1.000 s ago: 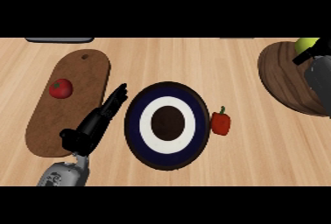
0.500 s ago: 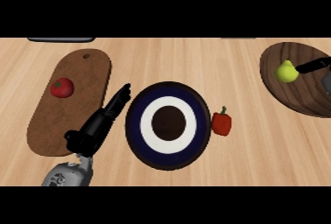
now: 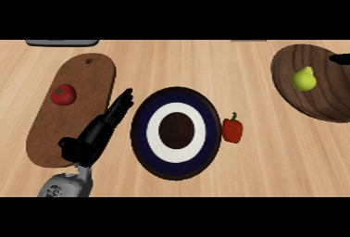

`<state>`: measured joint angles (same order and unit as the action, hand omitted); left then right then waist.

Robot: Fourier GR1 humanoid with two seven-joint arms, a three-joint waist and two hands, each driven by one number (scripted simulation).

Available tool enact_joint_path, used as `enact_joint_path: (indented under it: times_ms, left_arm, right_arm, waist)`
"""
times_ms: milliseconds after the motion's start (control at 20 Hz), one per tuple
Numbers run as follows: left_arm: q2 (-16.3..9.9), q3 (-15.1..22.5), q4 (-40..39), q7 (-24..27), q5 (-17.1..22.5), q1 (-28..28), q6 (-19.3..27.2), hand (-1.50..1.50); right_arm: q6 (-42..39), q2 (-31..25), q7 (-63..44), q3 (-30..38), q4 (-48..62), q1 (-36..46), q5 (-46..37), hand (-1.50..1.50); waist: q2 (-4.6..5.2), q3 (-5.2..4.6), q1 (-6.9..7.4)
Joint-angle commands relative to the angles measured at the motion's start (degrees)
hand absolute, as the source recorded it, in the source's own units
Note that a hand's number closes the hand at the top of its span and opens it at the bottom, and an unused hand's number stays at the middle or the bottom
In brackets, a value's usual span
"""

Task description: Pick the pear from the plate and place it in the bowl

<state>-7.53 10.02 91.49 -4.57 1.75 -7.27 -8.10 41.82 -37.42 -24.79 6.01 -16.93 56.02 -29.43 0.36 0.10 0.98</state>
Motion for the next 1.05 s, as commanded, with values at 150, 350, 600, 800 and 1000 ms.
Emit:
enact_joint_path:
  times_ms: [150, 350, 600, 800, 1000]
  left_arm:
    - [-0.1, -2.0, -0.6, 0.4, 0.8, 0.0, -0.3, 0.00]
    - [-1.2, -2.9, -1.5, 2.0, 0.9, 2.0, -1.3, 0.00]
    - [-1.2, -3.0, -0.4, 2.0, -0.7, 3.2, 0.2, 0.00]
    - [1.2, -0.7, 0.3, -0.3, -2.1, 2.3, 1.7, 0.00]
    - [-0.1, -0.6, 3.2, 0.9, -2.1, 5.9, 0.4, 0.00]
  right_arm:
    - [4.4, -2.0, 4.5, 7.8, -8.6, -9.2, 8.2, -1.50]
    - [5.2, -3.6, 5.0, 11.1, -16.6, -16.3, 12.4, -1.50]
    - [5.1, -1.8, 12.0, 16.0, -29.6, -32.9, 19.3, -1.50]
    - [1.0, -2.0, 12.7, 19.4, -41.4, -45.7, 24.0, -1.50]
    - [-3.9, 0.4, 16.8, 24.7, -50.1, -56.7, 30.3, -1.50]
  waist:
    - [-0.67, -0.09, -1.98]
    - [-1.18, -0.19, -3.45]
    - [-1.36, -0.17, -4.47]
    - [-1.07, -0.17, -3.84]
    - [-0.82, -0.10, -2.73]
